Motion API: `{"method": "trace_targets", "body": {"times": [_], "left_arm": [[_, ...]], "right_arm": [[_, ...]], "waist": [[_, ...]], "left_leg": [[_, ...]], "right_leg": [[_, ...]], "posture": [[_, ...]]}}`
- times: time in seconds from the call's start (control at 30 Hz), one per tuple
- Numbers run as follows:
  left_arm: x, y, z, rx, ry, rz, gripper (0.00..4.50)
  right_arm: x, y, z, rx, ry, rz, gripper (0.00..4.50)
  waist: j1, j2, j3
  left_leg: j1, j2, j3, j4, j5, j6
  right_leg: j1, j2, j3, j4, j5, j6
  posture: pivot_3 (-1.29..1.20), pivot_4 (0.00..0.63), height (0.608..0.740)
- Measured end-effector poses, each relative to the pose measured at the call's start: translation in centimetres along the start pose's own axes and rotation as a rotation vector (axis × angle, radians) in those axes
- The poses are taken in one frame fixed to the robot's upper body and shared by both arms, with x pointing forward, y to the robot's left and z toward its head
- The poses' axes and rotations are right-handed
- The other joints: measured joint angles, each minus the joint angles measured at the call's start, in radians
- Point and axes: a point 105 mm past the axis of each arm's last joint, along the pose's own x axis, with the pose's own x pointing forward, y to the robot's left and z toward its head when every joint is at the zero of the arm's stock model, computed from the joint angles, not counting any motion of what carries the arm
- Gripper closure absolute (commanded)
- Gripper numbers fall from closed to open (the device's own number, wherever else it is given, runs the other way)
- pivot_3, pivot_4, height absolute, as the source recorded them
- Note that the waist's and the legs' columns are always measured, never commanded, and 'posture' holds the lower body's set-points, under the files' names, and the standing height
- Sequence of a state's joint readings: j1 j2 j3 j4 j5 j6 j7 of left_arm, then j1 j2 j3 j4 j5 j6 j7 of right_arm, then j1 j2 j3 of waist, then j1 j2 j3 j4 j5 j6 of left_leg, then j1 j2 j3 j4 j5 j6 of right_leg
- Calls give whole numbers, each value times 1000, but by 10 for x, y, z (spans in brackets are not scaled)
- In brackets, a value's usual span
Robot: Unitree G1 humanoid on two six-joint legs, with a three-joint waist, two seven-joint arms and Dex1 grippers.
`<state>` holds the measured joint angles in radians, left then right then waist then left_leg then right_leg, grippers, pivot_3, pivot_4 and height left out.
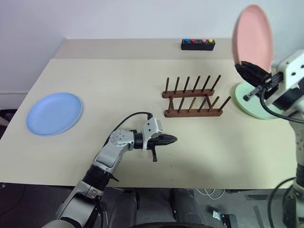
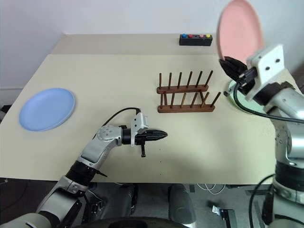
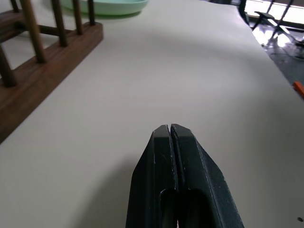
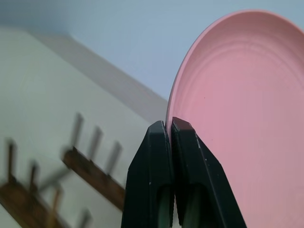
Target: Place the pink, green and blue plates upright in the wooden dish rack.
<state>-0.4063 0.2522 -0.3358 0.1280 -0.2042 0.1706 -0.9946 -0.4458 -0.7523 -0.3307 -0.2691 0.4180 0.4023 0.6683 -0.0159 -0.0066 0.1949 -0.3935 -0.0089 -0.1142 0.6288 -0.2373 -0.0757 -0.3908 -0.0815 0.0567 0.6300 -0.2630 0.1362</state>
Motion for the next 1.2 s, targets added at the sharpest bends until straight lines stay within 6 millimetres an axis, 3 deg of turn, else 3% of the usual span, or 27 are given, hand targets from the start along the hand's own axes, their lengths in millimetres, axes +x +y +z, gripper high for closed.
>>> {"method": "trace_targets", "body": {"times": [0.1,0.3,0.5,0.83,1.03,1.2], "left_arm": [[-6,3,-3,2,11,32,4500],[-13,2,-4,2,15,77,4500],[-21,5,-6,-4,35,118,4500],[-22,5,-6,-7,35,126,4500],[-23,5,-7,-8,39,127,4500],[-25,5,-7,-4,42,126,4500]], "right_arm": [[7,-4,1,74,-57,-7,4465],[13,-18,0,429,-166,-1,4465],[5,-6,7,756,-235,176,4465],[0,18,7,869,-220,348,4465],[-2,6,1,896,-211,319,4465],[-8,-16,-5,944,-238,264,4465]], "waist": [[3,0,0],[3,1,0],[1,1,1],[1,1,1],[1,1,1],[0,1,1]], "left_leg": [[-1,0,0,0,0,0],[-1,0,0,0,0,0],[-1,0,0,0,0,0],[-1,0,0,0,0,0],[-1,0,0,0,0,0],[-1,0,0,0,0,0]], "right_leg": [[0,0,0,0,0,0],[-1,0,0,0,0,0],[-1,0,0,1,0,0],[-1,0,0,1,0,0],[-1,0,0,0,0,0],[-2,0,0,0,0,0]], "posture": [[0,150,734],[0,150,734],[0,150,734],[0,150,734],[0,150,734],[0,150,734]]}}
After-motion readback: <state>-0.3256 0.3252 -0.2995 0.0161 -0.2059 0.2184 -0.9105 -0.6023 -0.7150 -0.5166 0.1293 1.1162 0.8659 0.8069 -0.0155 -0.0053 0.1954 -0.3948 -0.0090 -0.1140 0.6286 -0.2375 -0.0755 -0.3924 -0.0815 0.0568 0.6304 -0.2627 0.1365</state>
